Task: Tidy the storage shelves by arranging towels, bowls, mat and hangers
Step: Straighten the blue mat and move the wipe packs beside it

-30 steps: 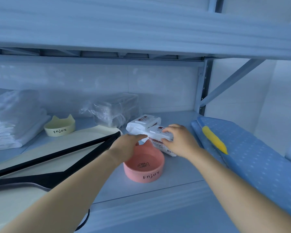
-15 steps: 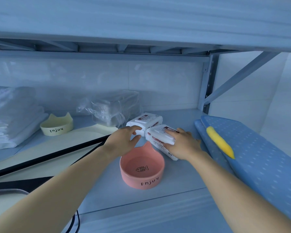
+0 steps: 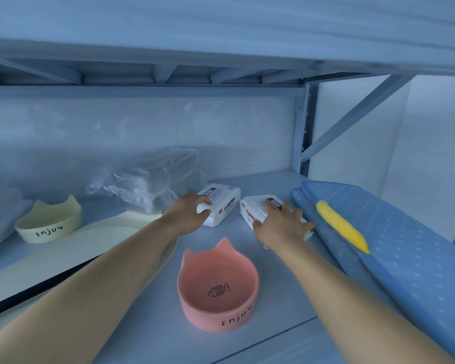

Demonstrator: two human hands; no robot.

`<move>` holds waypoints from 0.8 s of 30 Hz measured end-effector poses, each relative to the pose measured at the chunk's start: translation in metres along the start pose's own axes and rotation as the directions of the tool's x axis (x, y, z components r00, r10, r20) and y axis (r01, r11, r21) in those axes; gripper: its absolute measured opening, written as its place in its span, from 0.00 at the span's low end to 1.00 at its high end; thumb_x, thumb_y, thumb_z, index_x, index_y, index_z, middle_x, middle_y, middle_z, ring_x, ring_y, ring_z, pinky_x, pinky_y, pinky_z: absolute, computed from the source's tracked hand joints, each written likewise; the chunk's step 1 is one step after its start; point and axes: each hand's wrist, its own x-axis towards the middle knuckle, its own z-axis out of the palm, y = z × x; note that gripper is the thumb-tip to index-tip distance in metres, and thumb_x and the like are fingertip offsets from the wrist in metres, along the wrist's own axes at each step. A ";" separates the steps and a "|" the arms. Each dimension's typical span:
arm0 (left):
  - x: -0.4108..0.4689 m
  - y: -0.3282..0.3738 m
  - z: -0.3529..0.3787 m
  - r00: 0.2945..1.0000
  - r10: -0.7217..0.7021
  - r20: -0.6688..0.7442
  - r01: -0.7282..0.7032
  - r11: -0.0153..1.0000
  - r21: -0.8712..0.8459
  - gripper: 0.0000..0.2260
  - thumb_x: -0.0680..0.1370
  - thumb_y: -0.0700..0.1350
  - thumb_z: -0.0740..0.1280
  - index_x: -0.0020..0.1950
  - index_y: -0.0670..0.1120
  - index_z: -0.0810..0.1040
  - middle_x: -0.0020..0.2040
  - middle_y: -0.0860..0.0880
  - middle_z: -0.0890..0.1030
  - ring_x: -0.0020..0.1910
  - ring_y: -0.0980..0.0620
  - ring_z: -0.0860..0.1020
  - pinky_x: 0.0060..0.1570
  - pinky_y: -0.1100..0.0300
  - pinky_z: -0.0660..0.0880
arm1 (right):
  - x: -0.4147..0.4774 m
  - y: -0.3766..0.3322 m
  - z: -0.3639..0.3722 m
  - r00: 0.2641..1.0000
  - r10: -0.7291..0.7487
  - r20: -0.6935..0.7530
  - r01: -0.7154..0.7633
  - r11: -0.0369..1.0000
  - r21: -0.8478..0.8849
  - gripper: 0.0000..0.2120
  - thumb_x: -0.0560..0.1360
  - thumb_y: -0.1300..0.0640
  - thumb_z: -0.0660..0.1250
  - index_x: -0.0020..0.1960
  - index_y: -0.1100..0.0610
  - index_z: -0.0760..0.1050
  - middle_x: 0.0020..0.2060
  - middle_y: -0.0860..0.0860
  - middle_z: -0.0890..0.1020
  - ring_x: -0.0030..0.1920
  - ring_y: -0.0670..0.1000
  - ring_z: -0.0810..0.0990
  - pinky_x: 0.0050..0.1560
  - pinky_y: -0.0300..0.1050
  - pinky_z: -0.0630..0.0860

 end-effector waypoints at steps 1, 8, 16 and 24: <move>0.003 -0.003 0.001 1.000 0.015 0.004 -0.015 1.000 0.023 0.15 0.77 0.47 0.63 0.64 0.54 0.72 0.66 0.50 0.70 0.62 0.50 0.71 0.60 0.57 0.69 | 0.001 0.000 0.001 1.000 -0.009 -0.015 0.009 1.000 0.000 0.26 0.72 0.41 0.56 0.69 0.47 0.62 0.68 0.54 0.64 0.66 0.60 0.60 0.59 0.63 0.58; 0.020 -0.017 0.009 0.987 -0.026 0.157 -0.007 0.979 0.204 0.31 0.74 0.46 0.66 0.74 0.56 0.58 0.73 0.47 0.60 0.68 0.43 0.65 0.65 0.51 0.66 | 0.005 0.015 0.006 0.942 -0.325 -0.086 0.325 0.946 -0.007 0.22 0.74 0.47 0.55 0.68 0.42 0.63 0.69 0.47 0.65 0.68 0.52 0.60 0.60 0.58 0.59; 0.016 -0.007 0.015 0.994 0.055 0.099 -0.077 0.970 0.232 0.28 0.76 0.50 0.65 0.73 0.61 0.59 0.63 0.45 0.64 0.62 0.43 0.69 0.62 0.55 0.67 | 0.009 0.007 0.010 0.970 -0.226 -0.086 0.222 0.974 -0.051 0.20 0.76 0.48 0.54 0.67 0.45 0.64 0.69 0.49 0.65 0.69 0.54 0.59 0.59 0.58 0.60; 0.001 0.005 0.018 0.978 0.173 0.114 -0.195 0.953 0.233 0.26 0.78 0.52 0.63 0.74 0.60 0.58 0.60 0.48 0.65 0.60 0.46 0.70 0.59 0.54 0.69 | 0.020 0.006 0.014 0.972 -0.200 -0.119 0.195 0.979 -0.051 0.22 0.75 0.50 0.57 0.69 0.49 0.62 0.68 0.50 0.67 0.69 0.54 0.60 0.60 0.57 0.60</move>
